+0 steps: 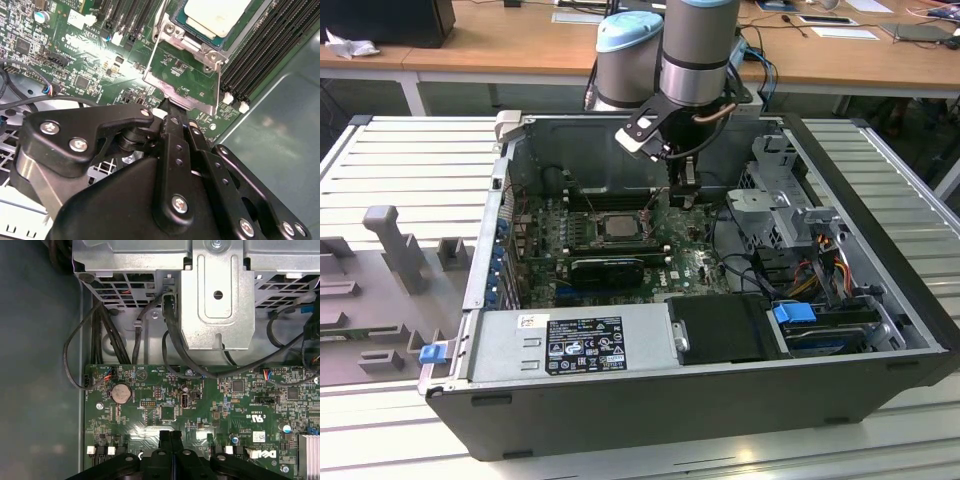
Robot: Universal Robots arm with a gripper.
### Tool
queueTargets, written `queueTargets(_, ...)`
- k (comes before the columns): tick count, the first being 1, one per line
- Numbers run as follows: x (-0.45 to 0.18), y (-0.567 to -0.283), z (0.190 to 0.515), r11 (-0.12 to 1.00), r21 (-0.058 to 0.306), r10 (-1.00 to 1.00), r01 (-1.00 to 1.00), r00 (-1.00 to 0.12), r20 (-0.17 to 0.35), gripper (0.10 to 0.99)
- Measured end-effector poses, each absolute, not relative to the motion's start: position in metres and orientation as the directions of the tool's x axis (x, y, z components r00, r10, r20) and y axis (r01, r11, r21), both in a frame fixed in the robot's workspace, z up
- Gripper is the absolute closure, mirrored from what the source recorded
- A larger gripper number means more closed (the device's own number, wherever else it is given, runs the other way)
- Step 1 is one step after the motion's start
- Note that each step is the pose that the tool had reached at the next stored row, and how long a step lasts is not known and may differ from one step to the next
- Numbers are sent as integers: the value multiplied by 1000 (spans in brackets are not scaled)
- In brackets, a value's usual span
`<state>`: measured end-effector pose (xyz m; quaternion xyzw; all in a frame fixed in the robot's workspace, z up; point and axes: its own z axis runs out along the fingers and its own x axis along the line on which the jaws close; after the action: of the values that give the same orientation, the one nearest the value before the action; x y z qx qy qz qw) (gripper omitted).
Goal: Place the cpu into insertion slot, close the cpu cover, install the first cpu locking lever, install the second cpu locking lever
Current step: 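Close the cpu cover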
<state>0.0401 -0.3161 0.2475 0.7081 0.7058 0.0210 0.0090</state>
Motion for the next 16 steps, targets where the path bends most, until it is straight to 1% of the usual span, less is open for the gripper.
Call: queueTargets(16, 36, -316, 247, -4, 42, 1000, 999, 3, 17, 980)
